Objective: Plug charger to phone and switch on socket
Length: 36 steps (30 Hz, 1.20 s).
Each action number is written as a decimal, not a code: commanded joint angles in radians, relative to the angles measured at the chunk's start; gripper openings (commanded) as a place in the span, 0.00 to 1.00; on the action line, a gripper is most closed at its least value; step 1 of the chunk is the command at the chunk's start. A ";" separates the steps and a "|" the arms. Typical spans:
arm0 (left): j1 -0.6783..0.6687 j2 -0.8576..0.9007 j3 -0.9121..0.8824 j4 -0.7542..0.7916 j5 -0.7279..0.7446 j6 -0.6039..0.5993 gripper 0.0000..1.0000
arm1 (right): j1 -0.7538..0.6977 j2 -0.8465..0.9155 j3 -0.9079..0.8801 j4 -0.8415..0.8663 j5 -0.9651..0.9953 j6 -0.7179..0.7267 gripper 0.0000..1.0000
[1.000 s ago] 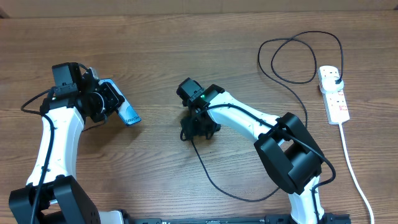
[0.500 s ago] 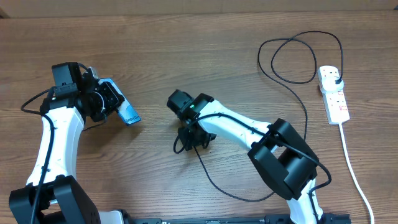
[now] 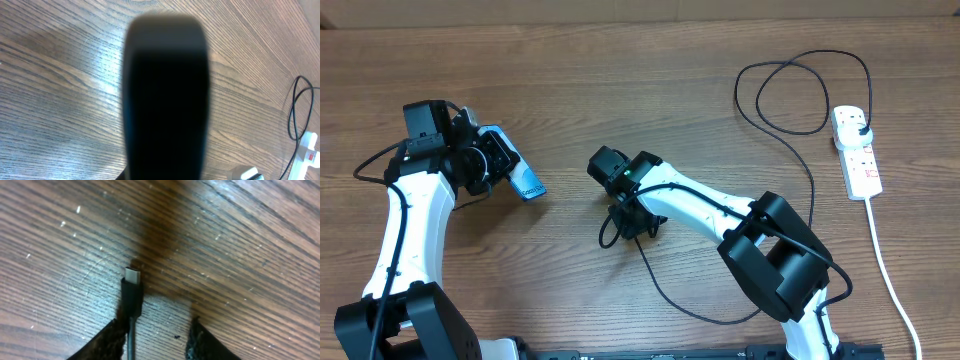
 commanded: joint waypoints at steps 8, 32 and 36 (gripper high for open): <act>0.000 -0.023 0.011 0.007 0.008 0.003 0.05 | 0.014 0.015 0.000 0.010 0.058 -0.008 0.34; 0.000 -0.023 0.011 0.004 0.013 0.004 0.05 | 0.006 0.015 0.000 0.020 -0.045 -0.049 0.20; 0.000 -0.023 0.011 0.005 0.013 0.004 0.04 | 0.006 0.015 0.000 0.012 -0.039 -0.050 0.20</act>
